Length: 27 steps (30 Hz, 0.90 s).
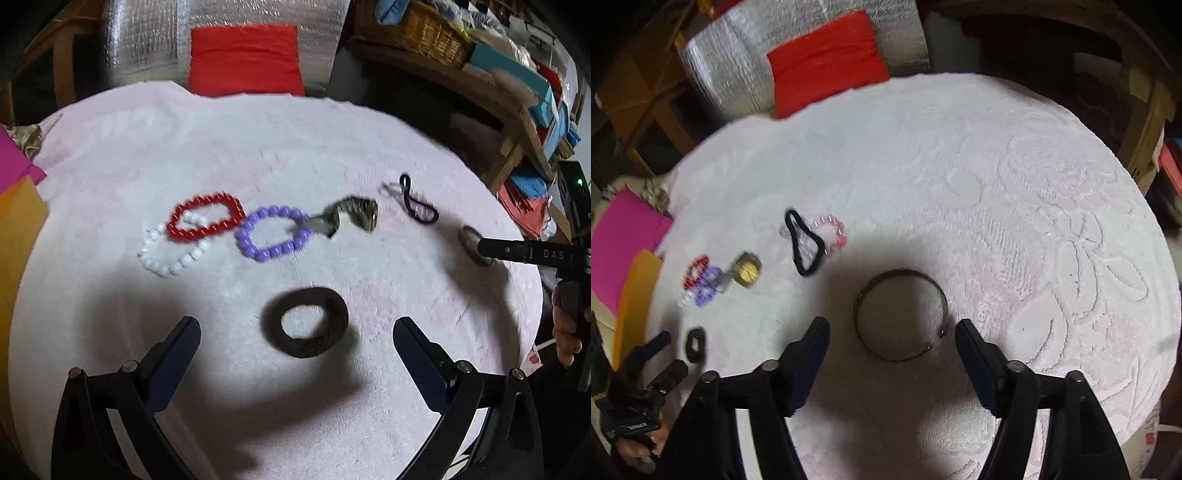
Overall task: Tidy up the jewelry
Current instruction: 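Grasp the black rubber ring with the left tool while the right tool grasps the silver bangle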
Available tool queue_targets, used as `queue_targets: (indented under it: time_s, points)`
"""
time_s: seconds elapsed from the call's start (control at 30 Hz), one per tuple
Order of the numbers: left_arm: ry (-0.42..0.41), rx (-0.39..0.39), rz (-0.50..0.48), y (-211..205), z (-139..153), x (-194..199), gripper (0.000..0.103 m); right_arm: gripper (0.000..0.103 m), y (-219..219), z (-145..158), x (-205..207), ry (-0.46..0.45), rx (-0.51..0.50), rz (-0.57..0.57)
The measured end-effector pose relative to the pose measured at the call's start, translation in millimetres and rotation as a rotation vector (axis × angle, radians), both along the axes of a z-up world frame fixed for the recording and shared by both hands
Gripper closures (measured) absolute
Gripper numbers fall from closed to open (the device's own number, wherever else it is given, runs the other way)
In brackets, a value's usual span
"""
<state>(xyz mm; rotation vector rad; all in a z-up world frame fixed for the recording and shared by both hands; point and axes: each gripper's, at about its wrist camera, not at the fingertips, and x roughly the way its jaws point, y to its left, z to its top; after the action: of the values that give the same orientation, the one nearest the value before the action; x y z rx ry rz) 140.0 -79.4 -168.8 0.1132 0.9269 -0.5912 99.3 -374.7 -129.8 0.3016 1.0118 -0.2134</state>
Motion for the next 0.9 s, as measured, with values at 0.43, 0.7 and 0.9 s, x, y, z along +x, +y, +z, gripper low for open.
queue_targets:
  time_s: [0.43,0.7,0.9]
  points:
    - [-0.034,0.008,-0.031,-9.1,-10.0,7.6,0.029,0.039,27.4,-13.4,19.7,0.026,-0.194,-0.015]
    - [-0.021,-0.081,-0.045,5.3,-5.7,10.2,0.079,0.041,30.1,-11.4,12.5,-0.012,-0.178,-0.014]
    - [-0.051,-0.102,-0.034,24.3,6.5,2.3,0.093,0.041,33.9,7.0,0.8,-0.097,-0.095,0.009]
